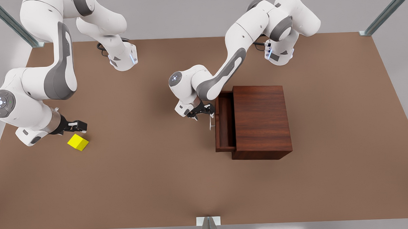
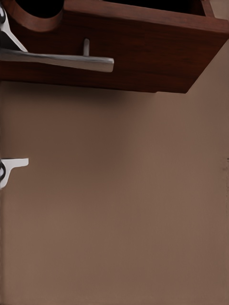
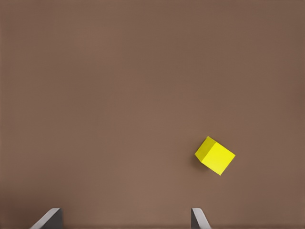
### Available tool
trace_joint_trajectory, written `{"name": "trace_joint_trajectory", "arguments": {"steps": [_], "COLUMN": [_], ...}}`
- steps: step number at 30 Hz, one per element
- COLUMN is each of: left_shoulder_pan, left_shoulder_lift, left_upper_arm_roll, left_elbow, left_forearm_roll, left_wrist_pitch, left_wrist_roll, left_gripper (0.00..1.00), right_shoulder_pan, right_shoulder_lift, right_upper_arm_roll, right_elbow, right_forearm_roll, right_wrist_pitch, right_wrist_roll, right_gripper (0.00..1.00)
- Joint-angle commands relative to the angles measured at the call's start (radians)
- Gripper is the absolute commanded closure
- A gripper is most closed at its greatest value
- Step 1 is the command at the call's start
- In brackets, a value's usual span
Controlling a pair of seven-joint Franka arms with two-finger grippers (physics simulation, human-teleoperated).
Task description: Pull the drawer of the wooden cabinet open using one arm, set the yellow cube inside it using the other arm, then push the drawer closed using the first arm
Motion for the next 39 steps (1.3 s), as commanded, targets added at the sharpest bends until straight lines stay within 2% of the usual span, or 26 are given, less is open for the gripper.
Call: {"name": "trace_joint_trajectory", "arguments": {"steps": [1, 29, 39], "left_shoulder_pan": [-0.003, -0.017, -0.027], "left_shoulder_lift": [-0.002, 0.009, 0.037], "left_upper_arm_roll": [0.0, 0.003, 0.003], "left_elbow": [0.0, 0.017, 0.07], "left_forearm_roll": [0.0, 0.002, 0.025], "left_wrist_pitch": [0.006, 0.03, 0.033], "left_wrist_roll": [-0.011, 0.024, 0.1], "left_gripper": [0.0, 0.0, 0.0], "right_shoulder_pan": [0.0, 0.0, 0.0], "right_shoulder_lift": [-0.001, -0.001, -0.001], "right_upper_arm_roll": [-0.001, -0.001, -0.001], "right_elbow": [0.0, 0.0, 0.0], "right_forearm_roll": [0.001, 0.001, 0.001], "right_wrist_pitch": [0.0, -0.002, -0.003], "right_wrist_roll": [0.0, 0.0, 0.0], "right_gripper": [0.0, 0.0, 0.0]}}
